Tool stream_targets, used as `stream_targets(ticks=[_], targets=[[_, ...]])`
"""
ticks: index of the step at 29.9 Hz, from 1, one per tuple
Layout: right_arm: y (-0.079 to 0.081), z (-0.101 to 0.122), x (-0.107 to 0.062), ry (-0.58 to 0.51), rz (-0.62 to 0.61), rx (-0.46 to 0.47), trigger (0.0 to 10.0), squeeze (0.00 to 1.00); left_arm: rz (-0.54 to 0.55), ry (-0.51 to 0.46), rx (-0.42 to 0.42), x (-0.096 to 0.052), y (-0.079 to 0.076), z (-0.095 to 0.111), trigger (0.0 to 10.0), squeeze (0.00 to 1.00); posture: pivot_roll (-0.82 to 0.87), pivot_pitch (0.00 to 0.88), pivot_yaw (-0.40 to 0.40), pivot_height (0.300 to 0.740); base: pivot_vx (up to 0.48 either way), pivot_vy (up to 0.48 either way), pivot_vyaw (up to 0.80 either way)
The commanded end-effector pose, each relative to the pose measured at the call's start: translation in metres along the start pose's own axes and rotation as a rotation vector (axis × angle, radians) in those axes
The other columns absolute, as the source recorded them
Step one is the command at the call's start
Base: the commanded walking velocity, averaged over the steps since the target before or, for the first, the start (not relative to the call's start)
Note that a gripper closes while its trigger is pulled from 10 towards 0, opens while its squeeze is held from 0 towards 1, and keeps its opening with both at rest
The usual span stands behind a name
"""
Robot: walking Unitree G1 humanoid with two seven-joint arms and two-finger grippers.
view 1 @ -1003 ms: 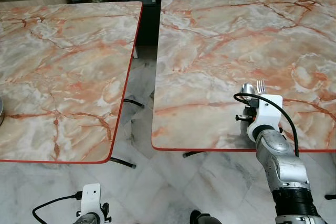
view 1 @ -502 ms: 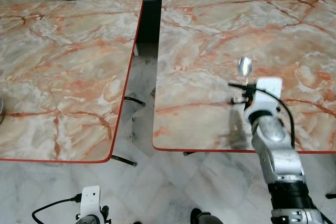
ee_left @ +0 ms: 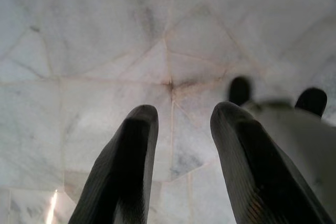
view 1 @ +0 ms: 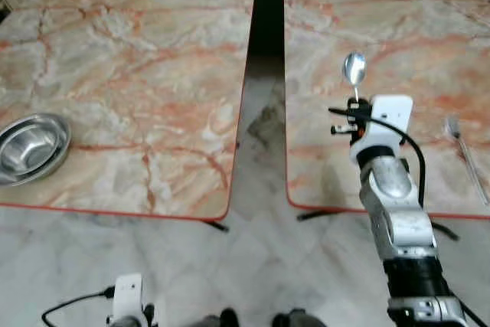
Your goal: Setting the table
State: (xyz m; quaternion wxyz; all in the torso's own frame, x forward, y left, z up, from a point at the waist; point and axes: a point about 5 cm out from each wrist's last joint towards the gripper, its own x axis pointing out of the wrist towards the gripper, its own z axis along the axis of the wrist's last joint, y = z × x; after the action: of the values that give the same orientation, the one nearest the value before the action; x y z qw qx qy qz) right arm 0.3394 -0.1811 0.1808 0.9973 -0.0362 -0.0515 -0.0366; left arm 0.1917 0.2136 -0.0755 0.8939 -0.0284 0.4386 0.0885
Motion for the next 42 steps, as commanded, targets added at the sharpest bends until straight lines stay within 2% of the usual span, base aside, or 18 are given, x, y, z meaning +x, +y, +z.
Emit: stream_targets(ticks=[1, 37, 42], targets=[[0.0046, 0.0066, 0.0009, -0.03, 0.008, 0.003, 10.0, 0.0, 0.025, 0.032, -0.012, -0.0017, 0.0079, -0.008, 10.0, 0.0, -0.07, 0.196, 0.056, 0.74, 0.0, 0.48, 0.0], [0.0118, 0.0074, 0.0041, -0.04, 0.019, 0.004, 10.0, 0.0, 0.046, 0.021, -0.01, -0.0018, 0.0144, -0.0048, 10.0, 0.0, -0.06, 0.165, 0.057, 0.74, 0.0, 0.48, 0.0], [0.0129, 0.0064, 0.0038, -0.039, 0.023, 0.005, 10.0, 0.0, 0.034, -0.015, -0.013, -0.0014, 0.0139, 0.0001, 10.0, 0.0, -0.06, 0.152, 0.059, 0.74, 0.0, 0.0, 0.0]])
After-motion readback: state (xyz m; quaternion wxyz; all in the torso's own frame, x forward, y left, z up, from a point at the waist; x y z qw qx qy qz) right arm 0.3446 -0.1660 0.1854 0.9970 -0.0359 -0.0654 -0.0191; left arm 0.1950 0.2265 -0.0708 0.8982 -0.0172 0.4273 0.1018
